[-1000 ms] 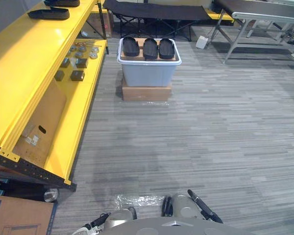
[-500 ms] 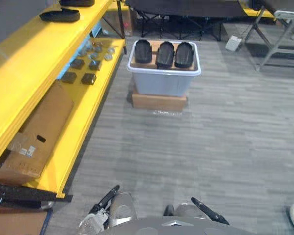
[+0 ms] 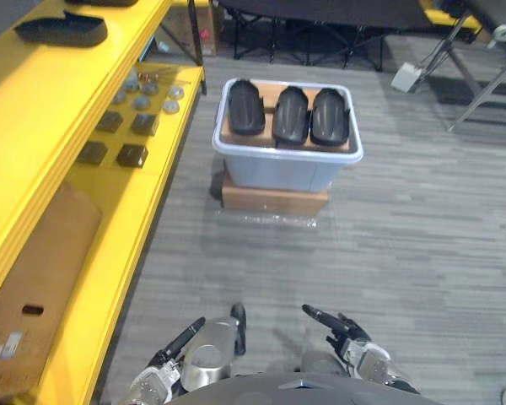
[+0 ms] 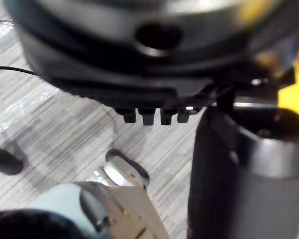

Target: Walk over and take three plastic housings, then place them on the shelf

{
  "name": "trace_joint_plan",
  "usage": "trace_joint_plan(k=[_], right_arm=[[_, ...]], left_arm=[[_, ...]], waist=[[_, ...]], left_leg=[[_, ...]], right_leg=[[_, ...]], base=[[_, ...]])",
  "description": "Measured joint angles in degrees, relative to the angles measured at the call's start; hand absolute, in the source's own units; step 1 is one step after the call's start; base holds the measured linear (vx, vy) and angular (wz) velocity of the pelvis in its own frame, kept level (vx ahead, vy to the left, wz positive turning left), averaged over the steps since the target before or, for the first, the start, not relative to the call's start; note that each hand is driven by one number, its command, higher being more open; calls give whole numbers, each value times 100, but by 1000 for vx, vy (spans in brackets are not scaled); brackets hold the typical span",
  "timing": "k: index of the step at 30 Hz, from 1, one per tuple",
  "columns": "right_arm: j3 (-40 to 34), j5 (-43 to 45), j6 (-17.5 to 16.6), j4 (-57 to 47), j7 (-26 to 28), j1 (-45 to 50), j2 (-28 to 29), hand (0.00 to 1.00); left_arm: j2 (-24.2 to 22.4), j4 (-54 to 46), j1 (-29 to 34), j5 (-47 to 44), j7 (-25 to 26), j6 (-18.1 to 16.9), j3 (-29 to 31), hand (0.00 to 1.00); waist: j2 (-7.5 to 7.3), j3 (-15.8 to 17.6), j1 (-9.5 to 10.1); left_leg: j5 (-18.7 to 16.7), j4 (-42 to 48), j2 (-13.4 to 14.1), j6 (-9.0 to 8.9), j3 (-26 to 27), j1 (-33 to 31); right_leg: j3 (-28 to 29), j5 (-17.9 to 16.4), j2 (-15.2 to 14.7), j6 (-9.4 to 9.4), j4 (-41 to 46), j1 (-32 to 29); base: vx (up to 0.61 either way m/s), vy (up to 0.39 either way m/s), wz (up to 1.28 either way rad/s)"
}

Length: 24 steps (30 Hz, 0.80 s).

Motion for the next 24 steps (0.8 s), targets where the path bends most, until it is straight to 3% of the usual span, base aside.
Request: trace_joint_plan(k=[1,3,5,7,10,11,12,13,15,17,20,21,23,24], right_arm=[[-4,10,-66,18,-17,9,-37,100],[-26,29,-66,44,-67,95,-31,100],[-219,94,-44,9,-131,189,9,100],[-469,-33,-49,-49,-117,201,63,100],[-456,-418,-64,-146,-109,305,133,100],[-497,-387,-27,-157,-125,371,198,100],[-552,-401,87,-200,-134,360,149,100],[-593,-416,93,-204,-142,358,135,100],[-727,-436,162,-210,-257,383,53,100],[-803,-444,196,-152,-383,387,-18,100],[-945,-433,168,-88,-503,400,-12,100],[-1043,-428,122,-101,-553,399,3,100],[-1114,-433,84,-108,-613,436,14,100],[-1141,-442,68,-127,-630,506,20,100]], left_arm=[[28,25,-28,167,45,-134,-225,100],[62,13,-130,175,35,-223,-348,100],[43,-1,-281,167,32,-248,-431,100],[-45,-98,-374,142,5,-254,-432,100],[-179,-281,-349,86,24,-204,-384,100],[-243,-315,-357,91,90,-193,-376,100],[-354,-311,-309,77,202,-130,-304,100],[-396,-333,-309,74,239,-132,-282,100],[-499,-381,-378,75,246,-126,-173,100],[-558,-318,-385,79,225,-151,-149,100],[-467,-246,-382,134,111,-183,-298,100],[-444,-200,-389,162,56,-183,-323,100],[-420,-139,-415,162,-4,-195,-289,100],[-394,-63,-423,163,-57,-209,-268,100]], waist=[[134,22,-77],[157,9,-106],[236,-36,-120],[325,-53,-133],[223,-193,-116],[192,-306,-68],[342,-417,-77],[415,-443,-81],[573,-428,-77],[719,-436,-77],[707,-445,-101],[709,-448,-147],[693,-438,-157],[648,-439,-143]], left_leg=[[-110,-113,54,7,-69,309],[-225,-137,118,23,-199,505],[-426,-13,275,-61,-387,538],[-871,357,597,-324,-541,550],[-1408,730,805,-606,-661,713],[-1639,826,916,-740,-706,827],[-1727,1157,1187,-863,-759,837],[-1649,1509,1294,-941,-797,690],[-1084,2913,1541,-1094,-993,56],[-1133,3572,1720,-1238,-876,-185],[-1138,2380,1743,-1185,-267,-154],[-991,1211,1720,-1051,-54,-172],[-675,379,1660,-1000,15,-189],[-312,147,1592,-982,77,-145]], right_leg=[[-387,-312,-26,-309,-465,-263],[-605,-462,19,-383,-1493,-487],[-606,-330,132,-339,-2952,-717],[-564,345,294,-443,-4506,-817],[-615,820,319,-547,-4749,-784],[-645,1254,353,-603,-4656,-759],[-847,1290,533,-764,-4277,-771],[-933,1162,592,-828,-4187,-753],[-1141,924,728,-965,-4204,-422],[-1311,913,871,-1010,-4579,196],[-1338,918,870,-1014,-5091,696],[-1319,924,868,-994,-5269,729],[-1225,909,834,-923,-5371,755],[-1116,872,750,-813,-5357,754]], base=[[382,61,18],[342,-10,35],[428,-125,43],[429,-194,28],[440,-327,15],[660,-538,17],[556,-452,19],[488,-421,24],[362,-341,35],[414,-291,28],[297,-136,-1],[214,-7,-11],[196,66,-23],[167,138,-42]])
